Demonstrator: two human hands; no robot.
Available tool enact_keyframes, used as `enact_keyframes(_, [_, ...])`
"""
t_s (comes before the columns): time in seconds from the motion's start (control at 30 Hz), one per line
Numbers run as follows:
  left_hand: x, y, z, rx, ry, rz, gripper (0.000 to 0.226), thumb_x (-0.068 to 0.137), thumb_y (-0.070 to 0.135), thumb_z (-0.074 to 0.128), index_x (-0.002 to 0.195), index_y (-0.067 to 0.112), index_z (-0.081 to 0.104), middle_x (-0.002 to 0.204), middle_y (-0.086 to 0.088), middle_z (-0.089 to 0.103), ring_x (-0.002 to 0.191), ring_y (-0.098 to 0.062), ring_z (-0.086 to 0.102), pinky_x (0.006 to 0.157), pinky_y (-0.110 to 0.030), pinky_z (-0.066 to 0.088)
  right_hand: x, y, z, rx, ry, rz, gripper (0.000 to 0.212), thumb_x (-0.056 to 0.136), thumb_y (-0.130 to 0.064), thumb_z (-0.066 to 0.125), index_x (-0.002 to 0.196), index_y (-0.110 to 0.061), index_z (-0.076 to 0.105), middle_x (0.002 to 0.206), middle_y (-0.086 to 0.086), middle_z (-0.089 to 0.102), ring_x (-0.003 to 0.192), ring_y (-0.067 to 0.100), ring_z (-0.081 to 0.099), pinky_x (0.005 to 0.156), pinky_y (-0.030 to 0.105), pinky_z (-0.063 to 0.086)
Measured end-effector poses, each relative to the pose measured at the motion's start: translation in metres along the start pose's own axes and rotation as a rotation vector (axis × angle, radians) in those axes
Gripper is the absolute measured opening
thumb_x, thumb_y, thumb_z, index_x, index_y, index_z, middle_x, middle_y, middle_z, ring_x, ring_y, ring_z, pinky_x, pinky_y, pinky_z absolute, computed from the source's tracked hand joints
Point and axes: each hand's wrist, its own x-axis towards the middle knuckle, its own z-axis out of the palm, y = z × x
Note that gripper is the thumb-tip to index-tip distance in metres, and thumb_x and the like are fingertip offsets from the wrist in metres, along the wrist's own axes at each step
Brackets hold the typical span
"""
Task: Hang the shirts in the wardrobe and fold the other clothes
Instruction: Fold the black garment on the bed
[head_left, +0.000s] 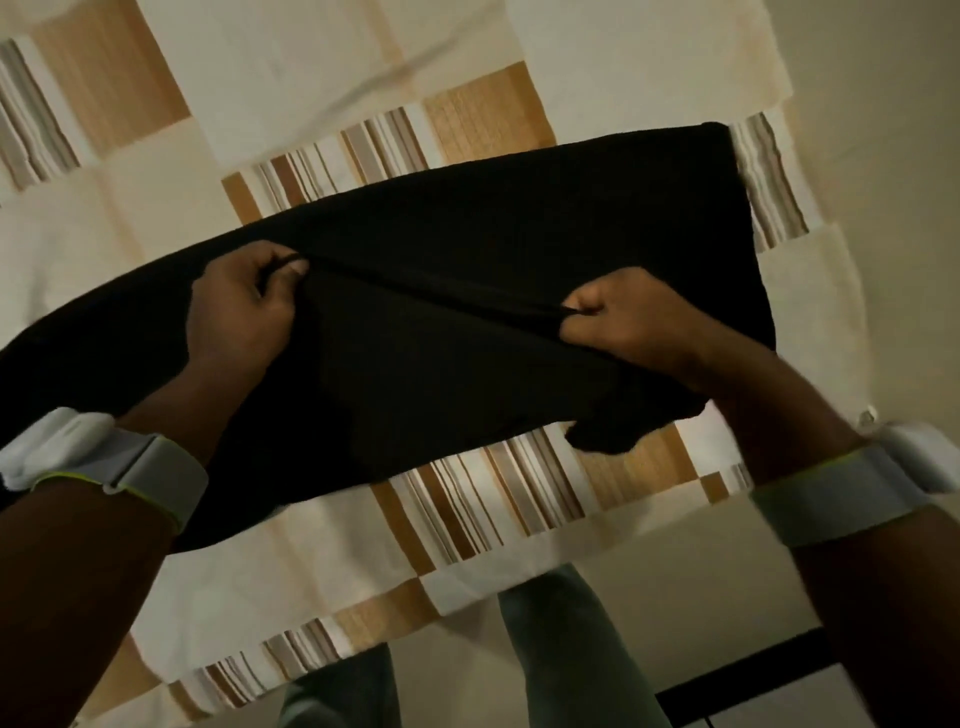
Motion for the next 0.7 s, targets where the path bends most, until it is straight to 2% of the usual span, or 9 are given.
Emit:
enact_keyframes(0.07, [0.004,0.004,0.000,0.013,-0.011,-0.013,0.019,0.106,0.025,0.057,0.117,0.017,0.071,0.111,-0.003,0.070,0.109,-0.025,0.066,0.095,-0.040,0.050,-0.006,0.010,-0.036,-0.112,0.002,0.000,0.003,0.096,-0.022,0.067,0.094,-0.021,0.070,0.090,-0.001,0.069,0.079,0.011,0.071,0.059,0.018,0.052])
enact_keyframes(0.13, [0.006,0.008,-0.001,0.049,-0.031,0.008,0.021,0.107,0.027,0.056,0.118,0.016,0.070,0.114,-0.007,0.071,0.107,-0.026,0.065,0.092,-0.042,0.050,-0.008,0.016,-0.066,-0.208,0.061,0.038,0.008,0.095,-0.015,0.068,0.091,-0.020,0.072,0.088,0.002,0.069,0.082,0.015,0.069,0.067,0.026,0.053])
enact_keyframes(0.3, [0.014,0.006,-0.009,0.025,0.031,0.004,0.029,0.108,0.031,0.052,0.119,0.010,0.068,0.114,-0.018,0.070,0.109,-0.038,0.064,0.093,-0.049,0.049,0.003,0.032,-0.124,-0.376,0.286,0.174,0.014,0.091,-0.005,0.063,0.088,-0.011,0.075,0.080,0.007,0.067,0.076,0.021,0.063,0.064,0.030,0.048])
enact_keyframes(0.37, [0.017,0.008,-0.010,0.032,0.026,-0.016,0.029,0.108,0.032,0.051,0.119,0.010,0.067,0.114,-0.018,0.070,0.109,-0.038,0.064,0.092,-0.049,0.048,0.006,0.038,-0.141,-0.195,0.387,0.198,0.016,0.093,-0.004,0.061,0.103,-0.005,0.075,0.091,0.014,0.069,0.081,0.025,0.065,0.066,0.032,0.059])
enact_keyframes(0.43, [0.019,0.009,-0.011,0.035,0.037,-0.019,0.028,0.107,0.035,0.052,0.118,0.014,0.068,0.113,-0.016,0.071,0.109,-0.036,0.065,0.091,-0.047,0.049,0.007,0.040,-0.147,0.189,0.457,0.167,0.019,0.097,-0.004,0.059,0.110,-0.001,0.072,0.104,0.020,0.067,0.090,0.028,0.069,0.067,0.027,0.063])
enact_keyframes(0.5, [0.022,0.011,-0.011,0.003,0.050,-0.011,0.029,0.106,0.038,0.052,0.116,0.016,0.069,0.112,-0.014,0.072,0.107,-0.034,0.066,0.091,-0.046,0.050,0.011,0.046,-0.149,0.560,0.478,0.156,0.021,0.095,-0.005,0.056,0.110,-0.006,0.071,0.114,0.015,0.066,0.107,0.031,0.070,0.085,0.032,0.061])
enact_keyframes(0.57, [0.026,0.014,-0.013,-0.016,0.050,-0.029,0.031,0.106,0.039,0.053,0.116,0.015,0.070,0.112,-0.013,0.072,0.106,-0.032,0.066,0.090,-0.042,0.049,0.015,0.051,-0.146,0.728,0.484,0.159,0.030,0.087,-0.010,0.055,0.113,-0.007,0.071,0.120,0.012,0.063,0.117,0.033,0.066,0.097,0.040,0.057])
enact_keyframes(0.63, [0.028,0.017,-0.014,-0.008,0.038,-0.024,0.034,0.105,0.041,0.054,0.116,0.014,0.071,0.111,-0.014,0.072,0.104,-0.032,0.066,0.089,-0.042,0.049,0.021,0.051,-0.142,0.791,0.555,0.163,0.038,0.078,-0.017,0.059,0.112,-0.007,0.070,0.112,0.010,0.062,0.104,0.030,0.065,0.088,0.041,0.054])
enact_keyframes(0.7, [0.029,0.019,-0.014,-0.006,0.030,-0.005,0.036,0.104,0.046,0.055,0.115,0.016,0.071,0.111,-0.013,0.072,0.104,-0.034,0.068,0.091,-0.047,0.053,0.027,0.050,-0.136,0.729,0.622,0.182,0.016,0.084,-0.020,0.062,0.096,-0.010,0.068,0.090,0.002,0.065,0.079,0.015,0.067,0.072,0.030,0.050])
